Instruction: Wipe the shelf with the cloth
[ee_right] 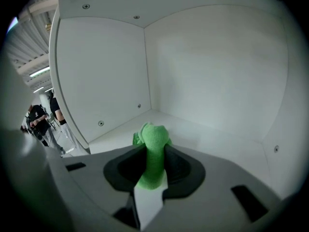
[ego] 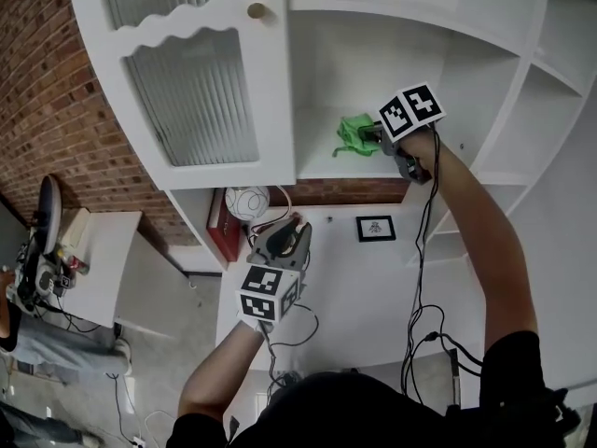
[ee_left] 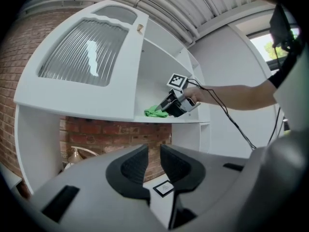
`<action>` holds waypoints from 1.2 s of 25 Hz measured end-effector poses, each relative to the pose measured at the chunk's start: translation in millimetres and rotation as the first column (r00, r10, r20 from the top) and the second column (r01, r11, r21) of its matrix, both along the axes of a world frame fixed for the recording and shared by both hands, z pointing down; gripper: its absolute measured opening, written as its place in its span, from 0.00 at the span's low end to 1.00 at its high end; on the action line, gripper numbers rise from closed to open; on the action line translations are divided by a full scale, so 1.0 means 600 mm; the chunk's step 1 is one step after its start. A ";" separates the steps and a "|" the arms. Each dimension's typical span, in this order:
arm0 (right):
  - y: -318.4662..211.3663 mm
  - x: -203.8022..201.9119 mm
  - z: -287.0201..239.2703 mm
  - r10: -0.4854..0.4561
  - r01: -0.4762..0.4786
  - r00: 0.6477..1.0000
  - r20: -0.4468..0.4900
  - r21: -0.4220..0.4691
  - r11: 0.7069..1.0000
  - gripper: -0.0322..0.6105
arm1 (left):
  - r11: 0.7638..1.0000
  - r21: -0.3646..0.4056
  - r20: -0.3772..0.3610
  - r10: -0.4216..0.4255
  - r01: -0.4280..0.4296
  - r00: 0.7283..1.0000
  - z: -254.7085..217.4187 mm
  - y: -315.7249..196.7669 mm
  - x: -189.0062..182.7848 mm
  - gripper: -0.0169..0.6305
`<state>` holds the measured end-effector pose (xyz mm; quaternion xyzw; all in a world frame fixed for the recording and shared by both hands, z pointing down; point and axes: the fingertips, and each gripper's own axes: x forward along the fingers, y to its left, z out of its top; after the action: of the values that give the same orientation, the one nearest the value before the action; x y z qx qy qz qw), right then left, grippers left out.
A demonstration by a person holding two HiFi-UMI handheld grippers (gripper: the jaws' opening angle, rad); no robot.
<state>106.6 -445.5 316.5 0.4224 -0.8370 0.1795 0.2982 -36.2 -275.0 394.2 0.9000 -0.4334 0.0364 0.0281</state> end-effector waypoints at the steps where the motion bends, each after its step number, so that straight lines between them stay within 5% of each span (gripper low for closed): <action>1: 0.001 0.008 0.001 0.006 -0.006 1.000 -0.001 0.000 1.000 0.20 | 1.000 0.001 -0.002 0.006 -0.006 1.000 -0.001 0.000 0.005 0.14; 11: 0.007 0.105 0.003 0.108 -0.108 0.994 -0.022 0.006 0.994 0.20 | 0.997 -0.010 -0.007 0.073 -0.073 0.997 0.011 -0.001 0.052 0.14; 20: 0.012 0.188 0.003 0.202 -0.195 0.965 -0.168 0.062 0.979 0.19 | 0.992 -0.014 -0.010 0.126 -0.126 0.992 0.022 0.001 0.087 0.14; 30: 0.013 0.259 0.003 0.306 -0.282 0.884 -0.354 0.117 0.952 0.19 | 0.989 -0.026 -0.006 0.146 -0.146 0.989 0.030 0.000 0.097 0.14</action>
<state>261.9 -437.5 318.4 0.5795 -0.6974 0.1140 0.4058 22.0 -275.2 412.4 0.9290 -0.3658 0.0424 0.0382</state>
